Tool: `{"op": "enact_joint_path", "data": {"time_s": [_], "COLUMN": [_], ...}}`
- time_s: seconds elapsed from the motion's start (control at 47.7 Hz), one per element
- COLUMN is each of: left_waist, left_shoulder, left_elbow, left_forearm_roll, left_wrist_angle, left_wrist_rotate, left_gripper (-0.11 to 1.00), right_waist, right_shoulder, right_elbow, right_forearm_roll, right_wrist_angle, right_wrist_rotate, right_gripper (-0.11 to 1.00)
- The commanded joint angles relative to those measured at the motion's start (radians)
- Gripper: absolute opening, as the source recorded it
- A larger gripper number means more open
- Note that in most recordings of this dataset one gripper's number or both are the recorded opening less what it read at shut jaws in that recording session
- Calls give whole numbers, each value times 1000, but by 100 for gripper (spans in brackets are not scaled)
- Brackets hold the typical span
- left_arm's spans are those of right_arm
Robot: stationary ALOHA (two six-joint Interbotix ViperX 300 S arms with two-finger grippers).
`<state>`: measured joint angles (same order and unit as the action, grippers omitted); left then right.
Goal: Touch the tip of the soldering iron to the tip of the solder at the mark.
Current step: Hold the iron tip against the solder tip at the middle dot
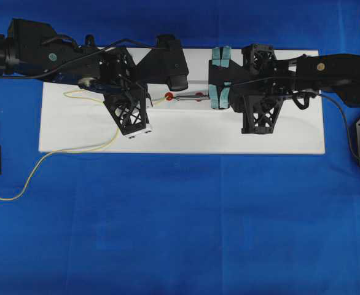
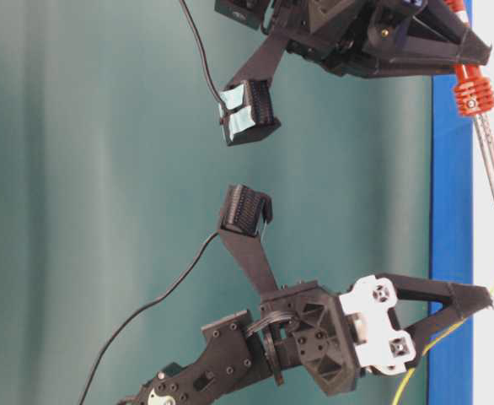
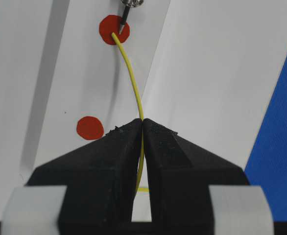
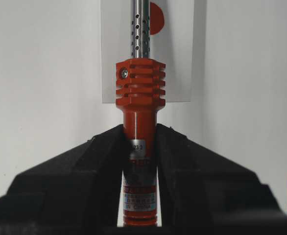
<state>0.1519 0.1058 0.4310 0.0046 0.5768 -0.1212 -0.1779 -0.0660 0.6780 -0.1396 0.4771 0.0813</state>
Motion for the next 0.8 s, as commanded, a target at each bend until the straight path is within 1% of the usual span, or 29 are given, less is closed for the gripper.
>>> {"op": "enact_joint_path", "data": {"time_s": [0.0,0.776], "left_waist": [-3,-6], "left_shoulder": [-12,-12], "left_elbow": [-25,-25], "left_forearm_roll": [3,2], "left_wrist_angle": [-5,-5], "left_wrist_rotate": [2,3], "left_gripper": [1,1], "right_waist": [-5,-11], "right_shoulder": [-8,3], "right_elbow": [-25,-34], "right_forearm_roll": [0,-3], "right_wrist_angle": [-6,-3], "right_wrist_rotate": [-2,-2], "right_gripper": [6,6]}}
